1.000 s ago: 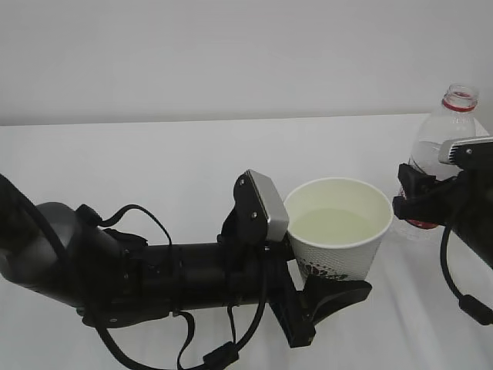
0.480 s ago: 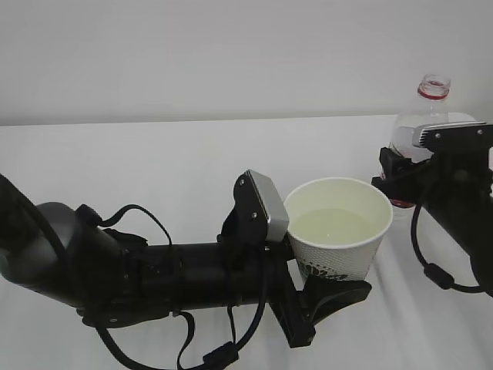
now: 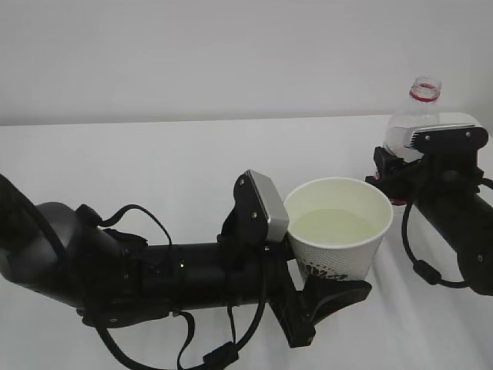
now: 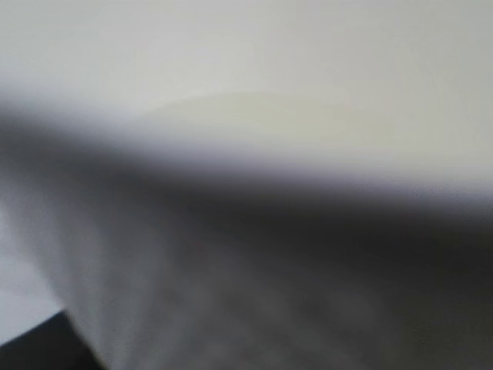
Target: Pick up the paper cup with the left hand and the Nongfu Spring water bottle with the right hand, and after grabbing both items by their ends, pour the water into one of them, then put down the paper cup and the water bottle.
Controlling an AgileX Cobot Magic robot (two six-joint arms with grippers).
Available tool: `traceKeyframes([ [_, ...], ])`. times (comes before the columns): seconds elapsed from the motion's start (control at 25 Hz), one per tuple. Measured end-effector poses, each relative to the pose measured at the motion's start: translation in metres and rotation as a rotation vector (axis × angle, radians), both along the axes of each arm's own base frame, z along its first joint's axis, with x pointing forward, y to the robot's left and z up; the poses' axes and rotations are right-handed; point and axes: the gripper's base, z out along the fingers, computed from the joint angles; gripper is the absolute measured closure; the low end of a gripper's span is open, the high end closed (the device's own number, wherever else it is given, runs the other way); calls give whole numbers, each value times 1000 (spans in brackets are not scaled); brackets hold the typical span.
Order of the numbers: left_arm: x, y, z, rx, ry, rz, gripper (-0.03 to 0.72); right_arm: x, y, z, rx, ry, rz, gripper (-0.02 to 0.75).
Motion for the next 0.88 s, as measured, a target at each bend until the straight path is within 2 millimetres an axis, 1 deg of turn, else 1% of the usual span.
traceKeyframes([
  [0.2,0,0,0,0,0,0,181,0,0,-1,0,-3,0,299],
  [0.44,0,0,0,0,0,0,181,0,0,-1,0,-5,0,207],
  [0.6,0,0,0,0,0,0,181,0,0,-1,-2,-2,6,189],
  [0.72,0,0,0,0,0,0,181,0,3,4,-5,-13,30,154],
  [0.88,0,0,0,0,0,0,181,0,4,14,-3,-42,40,136],
])
